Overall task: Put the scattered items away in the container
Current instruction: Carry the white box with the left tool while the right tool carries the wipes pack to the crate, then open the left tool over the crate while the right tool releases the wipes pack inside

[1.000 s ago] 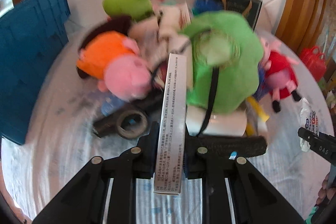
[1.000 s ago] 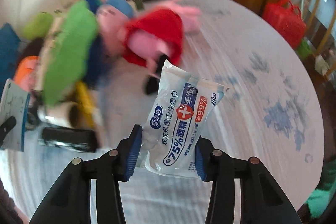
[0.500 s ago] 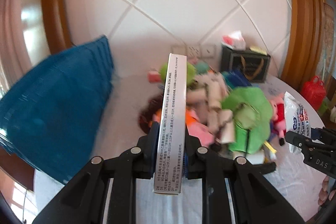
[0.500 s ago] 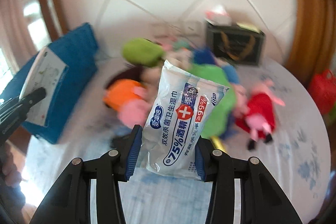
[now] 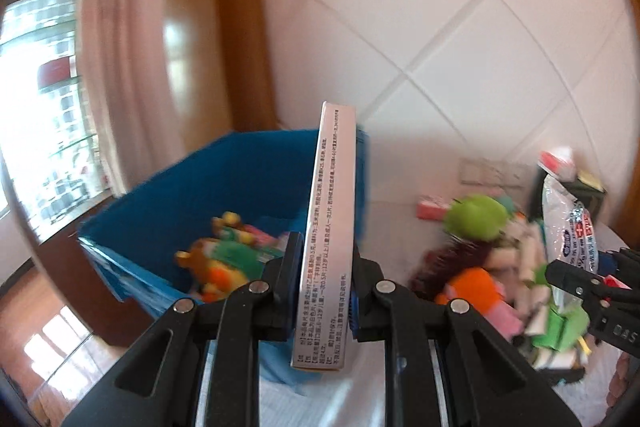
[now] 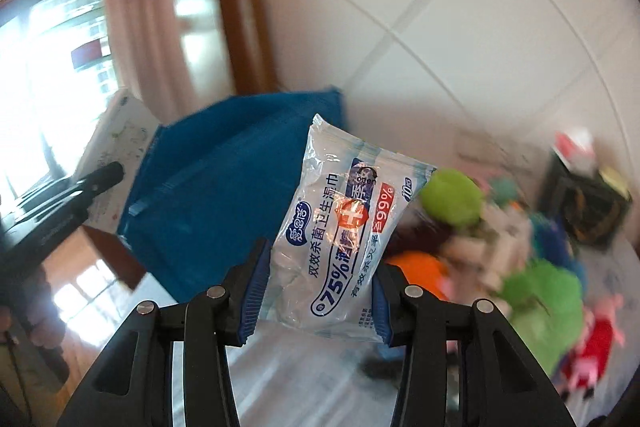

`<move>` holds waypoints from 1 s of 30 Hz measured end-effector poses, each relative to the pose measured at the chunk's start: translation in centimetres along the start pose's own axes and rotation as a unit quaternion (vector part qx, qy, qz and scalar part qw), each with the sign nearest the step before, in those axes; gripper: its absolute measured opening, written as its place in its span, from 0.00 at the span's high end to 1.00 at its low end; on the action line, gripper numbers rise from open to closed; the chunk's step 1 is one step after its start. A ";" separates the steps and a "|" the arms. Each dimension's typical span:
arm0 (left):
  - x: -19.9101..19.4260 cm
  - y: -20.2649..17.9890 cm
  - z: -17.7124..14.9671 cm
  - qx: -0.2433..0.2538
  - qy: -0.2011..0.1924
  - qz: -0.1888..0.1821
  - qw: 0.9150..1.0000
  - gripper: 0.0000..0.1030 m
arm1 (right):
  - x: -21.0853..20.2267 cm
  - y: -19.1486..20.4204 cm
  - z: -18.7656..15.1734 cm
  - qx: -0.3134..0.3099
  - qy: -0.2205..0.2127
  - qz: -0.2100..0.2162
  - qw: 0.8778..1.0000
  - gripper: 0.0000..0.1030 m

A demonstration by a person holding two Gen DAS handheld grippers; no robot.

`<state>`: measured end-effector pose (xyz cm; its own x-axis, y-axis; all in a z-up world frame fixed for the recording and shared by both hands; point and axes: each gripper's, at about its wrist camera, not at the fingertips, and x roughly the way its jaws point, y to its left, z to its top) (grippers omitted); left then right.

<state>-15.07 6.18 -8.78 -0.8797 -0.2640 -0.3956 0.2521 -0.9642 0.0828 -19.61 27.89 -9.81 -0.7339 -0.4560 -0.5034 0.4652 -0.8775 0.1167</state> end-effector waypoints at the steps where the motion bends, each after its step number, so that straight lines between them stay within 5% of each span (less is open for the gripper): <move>1: 0.4 1.4 0.4 -0.003 -0.002 0.008 1.000 0.82 | 0.6 1.8 1.0 -0.012 -0.009 0.008 1.000 0.57; 5: 3.3 7.6 1.8 -0.004 -0.003 0.027 1.000 0.82 | 4.3 7.8 4.1 -0.028 -0.026 0.041 0.998 0.57; 10: 8.0 13.5 2.7 0.007 0.014 0.004 1.000 0.82 | 11.5 14.6 6.8 -0.019 -0.013 0.055 0.998 0.57; 19: 14.9 19.8 2.3 -0.006 0.046 -0.039 0.998 0.81 | 21.5 20.7 8.8 -0.029 0.038 -0.002 0.999 0.57; 27: 17.2 21.2 1.4 -0.010 0.069 -0.062 0.996 0.80 | 23.2 22.7 9.6 -0.050 0.058 -0.046 0.996 0.54; 28: 17.2 21.2 1.3 -0.010 0.069 -0.066 0.995 0.78 | 23.1 22.7 9.6 -0.049 0.060 -0.048 0.996 0.48; 30: 17.3 21.2 1.2 -0.011 0.068 -0.066 0.995 0.51 | 23.4 22.9 9.7 -0.048 0.062 -0.060 0.995 0.45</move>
<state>-25.47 -18.86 -12.73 -0.8437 -0.1279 -0.5213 0.1485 -0.9889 0.0023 -30.91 -4.27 -10.61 -0.7229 -0.3227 -0.6110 0.4283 -0.9032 -0.0297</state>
